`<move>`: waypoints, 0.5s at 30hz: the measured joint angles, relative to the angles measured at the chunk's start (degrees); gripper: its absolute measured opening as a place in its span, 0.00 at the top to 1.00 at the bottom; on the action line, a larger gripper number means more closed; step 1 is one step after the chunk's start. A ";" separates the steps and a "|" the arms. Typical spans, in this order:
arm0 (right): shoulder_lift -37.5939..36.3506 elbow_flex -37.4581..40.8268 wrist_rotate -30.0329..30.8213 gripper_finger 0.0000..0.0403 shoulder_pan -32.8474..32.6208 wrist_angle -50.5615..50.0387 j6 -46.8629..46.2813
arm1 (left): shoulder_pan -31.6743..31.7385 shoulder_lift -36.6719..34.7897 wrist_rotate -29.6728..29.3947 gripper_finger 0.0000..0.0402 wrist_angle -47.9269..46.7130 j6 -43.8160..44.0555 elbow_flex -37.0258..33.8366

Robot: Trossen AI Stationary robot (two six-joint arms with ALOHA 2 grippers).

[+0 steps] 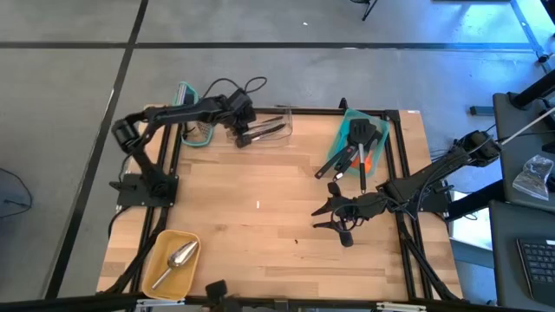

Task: Pick & Place Kitchen Items
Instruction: Put the silver table knife into the transparent bin

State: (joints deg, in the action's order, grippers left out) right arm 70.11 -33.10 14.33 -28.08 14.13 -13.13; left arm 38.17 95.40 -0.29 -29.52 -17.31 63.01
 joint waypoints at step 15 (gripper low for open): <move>0.00 -0.02 0.00 0.62 -0.15 -4.19 -2.87 | 0.12 19.66 3.15 0.96 -10.40 -2.50 15.28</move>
State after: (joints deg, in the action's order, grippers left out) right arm 70.11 -33.12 14.33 -28.23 9.94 -16.00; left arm 38.30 115.06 2.86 -39.93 -19.81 78.29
